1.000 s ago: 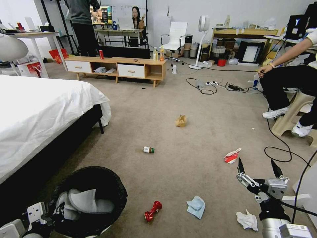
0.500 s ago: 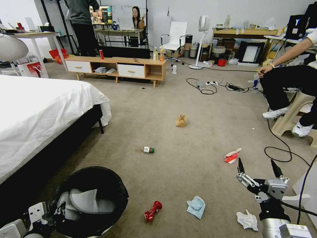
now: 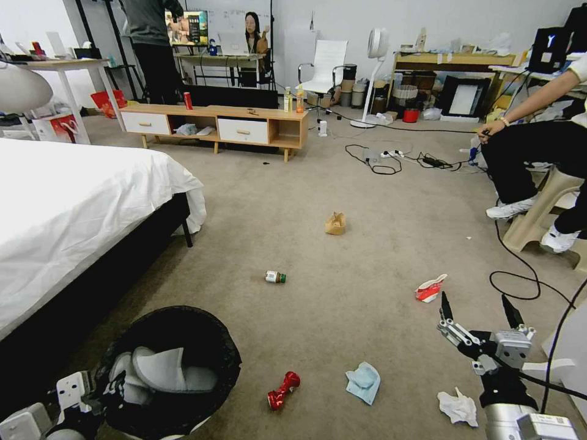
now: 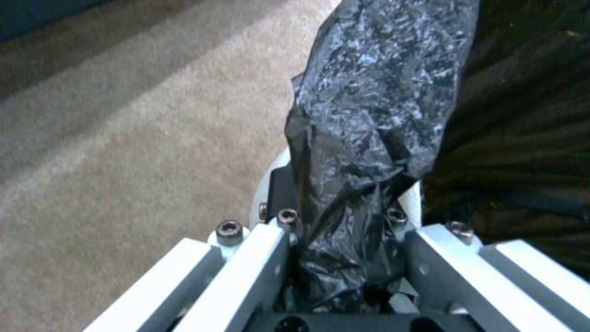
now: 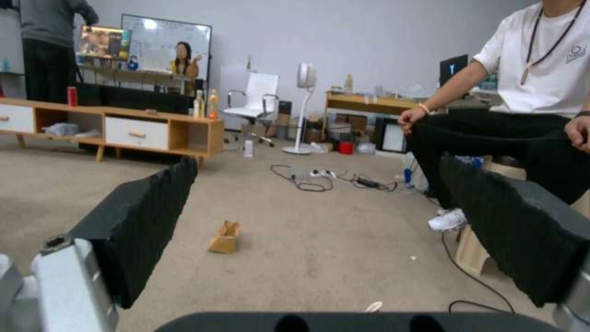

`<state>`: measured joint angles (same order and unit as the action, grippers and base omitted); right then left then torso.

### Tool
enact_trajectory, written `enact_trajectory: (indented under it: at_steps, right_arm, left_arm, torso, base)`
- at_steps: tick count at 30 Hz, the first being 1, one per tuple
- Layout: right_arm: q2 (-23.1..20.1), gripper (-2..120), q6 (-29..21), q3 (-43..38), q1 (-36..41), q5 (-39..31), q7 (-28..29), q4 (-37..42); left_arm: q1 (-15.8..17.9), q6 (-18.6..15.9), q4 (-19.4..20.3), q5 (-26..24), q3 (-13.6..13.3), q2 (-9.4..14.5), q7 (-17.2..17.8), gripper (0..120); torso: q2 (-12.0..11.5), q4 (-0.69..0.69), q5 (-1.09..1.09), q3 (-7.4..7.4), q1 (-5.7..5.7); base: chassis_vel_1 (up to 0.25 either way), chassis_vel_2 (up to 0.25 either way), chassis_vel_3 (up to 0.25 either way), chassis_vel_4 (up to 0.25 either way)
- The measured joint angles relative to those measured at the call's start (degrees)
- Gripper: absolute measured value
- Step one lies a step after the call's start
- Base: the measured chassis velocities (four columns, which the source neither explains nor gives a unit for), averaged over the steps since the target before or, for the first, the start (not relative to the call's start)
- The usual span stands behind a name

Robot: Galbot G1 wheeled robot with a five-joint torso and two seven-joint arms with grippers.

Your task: Pick up the trash bin and place the garbage on the floor into it.

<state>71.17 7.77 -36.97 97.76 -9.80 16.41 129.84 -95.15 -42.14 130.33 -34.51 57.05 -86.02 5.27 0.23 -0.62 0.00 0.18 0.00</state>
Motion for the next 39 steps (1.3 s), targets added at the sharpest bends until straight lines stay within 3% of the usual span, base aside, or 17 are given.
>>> enact_trajectory:
  at_steps: [8,39]
  right_arm:
    - [0.00,100,0.00,0.00,0.00,0.00,0.00,0.00]
    - [0.00,100,0.00,0.00,0.00,0.00,0.00,0.00]
  left_arm:
    - [-1.44,0.01,-1.25,0.84,-0.85,-1.19,-0.69,6]
    - [0.61,-0.01,-3.02,1.78,-1.23,-1.19,-0.08,6]
  torso:
    - [0.00,0.00,-0.01,0.00,0.00]
    - [0.00,0.00,0.00,0.00,0.00]
  base:
    - [0.000,0.000,0.000,0.000]
    - [0.000,0.000,0.000,0.000]
